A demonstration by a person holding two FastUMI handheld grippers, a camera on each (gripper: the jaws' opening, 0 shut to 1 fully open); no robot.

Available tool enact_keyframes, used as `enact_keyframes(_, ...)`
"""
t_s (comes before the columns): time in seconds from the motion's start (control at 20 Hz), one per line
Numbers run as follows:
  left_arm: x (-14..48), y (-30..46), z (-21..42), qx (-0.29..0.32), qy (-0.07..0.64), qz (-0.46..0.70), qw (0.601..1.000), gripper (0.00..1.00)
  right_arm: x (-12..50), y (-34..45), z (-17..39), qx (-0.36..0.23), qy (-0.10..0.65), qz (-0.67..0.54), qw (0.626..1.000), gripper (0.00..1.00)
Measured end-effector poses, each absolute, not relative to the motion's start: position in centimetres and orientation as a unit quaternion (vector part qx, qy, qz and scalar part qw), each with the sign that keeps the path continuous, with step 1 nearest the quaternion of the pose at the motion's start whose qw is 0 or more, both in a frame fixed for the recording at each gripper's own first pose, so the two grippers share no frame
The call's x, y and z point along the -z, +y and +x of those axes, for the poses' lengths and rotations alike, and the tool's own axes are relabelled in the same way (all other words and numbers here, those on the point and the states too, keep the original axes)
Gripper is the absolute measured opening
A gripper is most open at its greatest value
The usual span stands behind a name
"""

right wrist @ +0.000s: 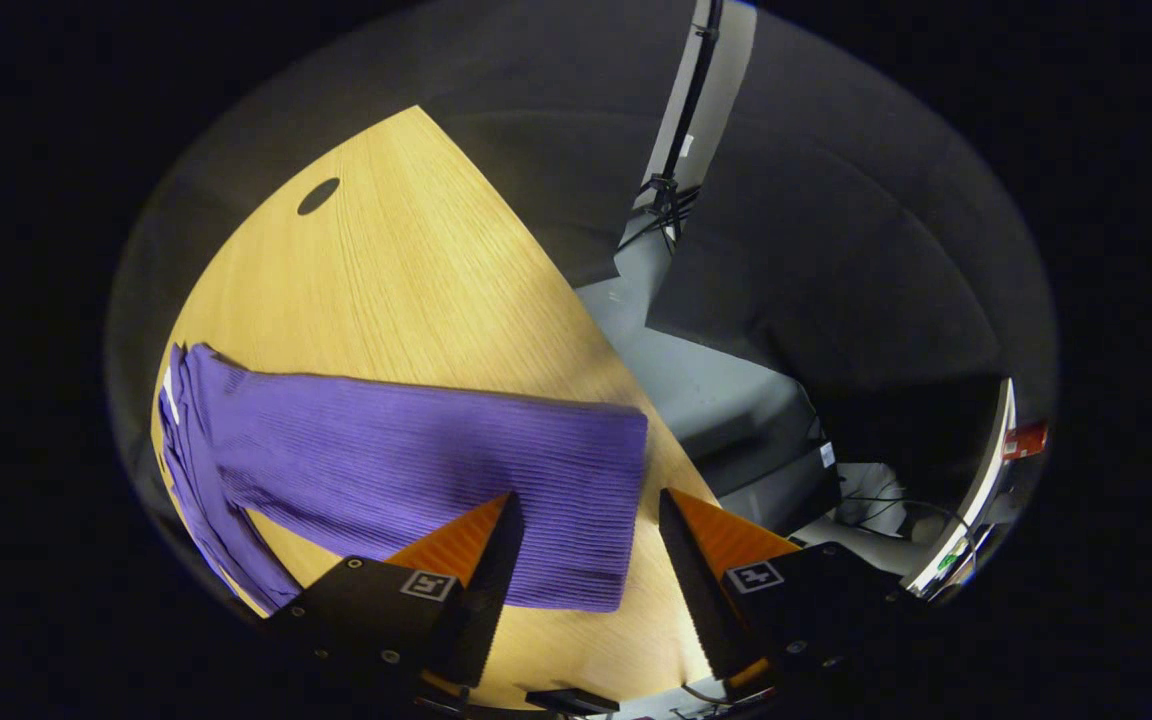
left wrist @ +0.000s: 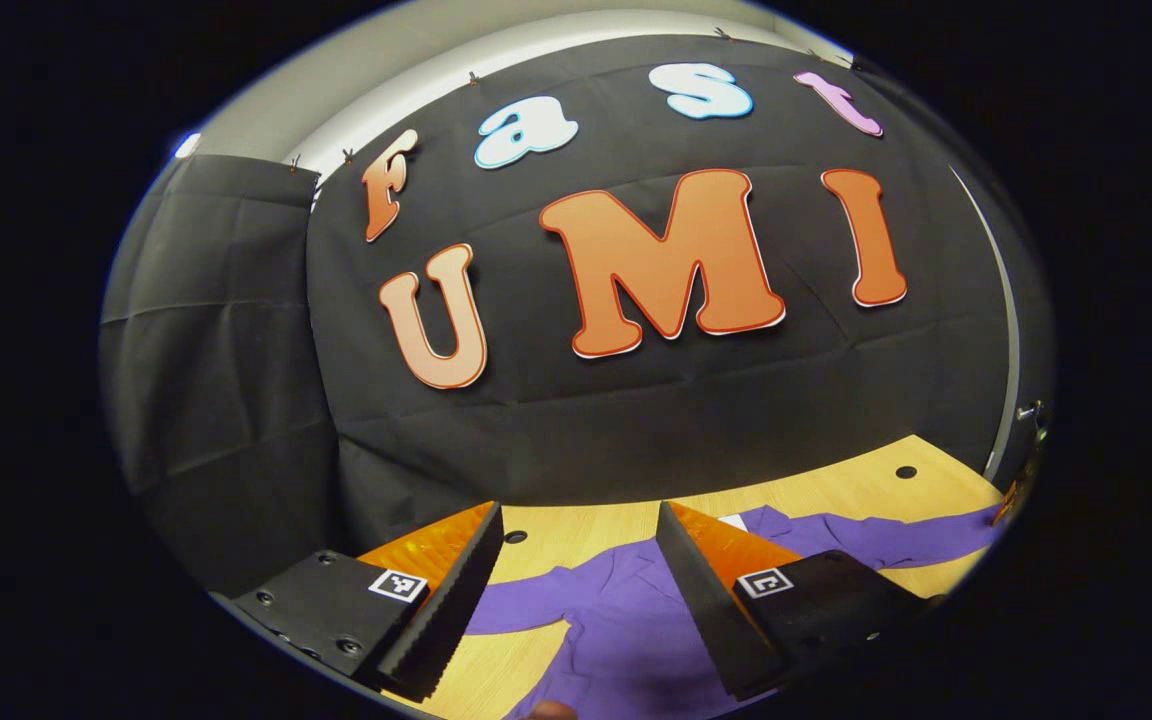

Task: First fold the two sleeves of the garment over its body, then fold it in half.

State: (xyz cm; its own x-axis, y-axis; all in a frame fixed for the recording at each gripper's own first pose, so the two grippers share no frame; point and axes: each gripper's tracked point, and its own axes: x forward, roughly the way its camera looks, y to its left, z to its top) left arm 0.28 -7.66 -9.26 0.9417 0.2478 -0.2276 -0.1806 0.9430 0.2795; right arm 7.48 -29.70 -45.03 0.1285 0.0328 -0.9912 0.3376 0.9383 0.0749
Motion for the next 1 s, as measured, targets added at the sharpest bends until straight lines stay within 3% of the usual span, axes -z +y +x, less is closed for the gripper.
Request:
enact_keyframes(0.15, 9.2, -7.7, 0.3, -0.111, 0.132, 0.13, 0.976, 1.0, 44.8, -28.4, 7.8, 0.098, 0.661, 0.143, 0.73, 0.54)
enact_keyframes(0.3, 8.7, -7.3, 0.1, -0.115, 0.129, 0.132, 0.976, 0.96, 44.7, -28.0, 8.2, 0.104, 0.656, 0.16, 0.73, 0.28)
enact_keyframes(0.35, 8.9, -7.1, -0.1, -0.116, 0.129, 0.131, 0.976, 0.96, 44.8, -27.8, 8.3, 0.104, 0.655, 0.173, 0.728, 0.15)
enact_keyframes(0.55, 8.6, -6.3, -0.5, -0.122, 0.127, 0.124, 0.976, 1.0, 43.0, -27.1, 9.5, 0.087, 0.63, 0.192, 0.747, 0.05)
enact_keyframes(0.65, 8.8, -6.0, -0.4, -0.118, 0.127, 0.118, 0.978, 0.96, 41.2, -26.7, 9.9, 0.082, 0.617, 0.195, 0.758, 0.04)
enact_keyframes(0.75, 8.7, -5.6, -0.2, -0.113, 0.124, 0.111, 0.98, 1.0, 39.4, -26.3, 10.0, 0.074, 0.609, 0.186, 0.768, 0.04)
enact_keyframes(0.95, 8.0, -3.8, -0.2, -0.1, 0.114, 0.108, 0.983, 0.96, 35.1, -23.6, 10.7, 0.06, 0.582, 0.187, 0.789, 0.04)
enact_keyframes(1.0, 8.0, -3.1, -0.2, -0.098, 0.111, 0.109, 0.983, 1.0, 34.0, -22.8, 10.9, 0.057, 0.575, 0.185, 0.795, 0.04)
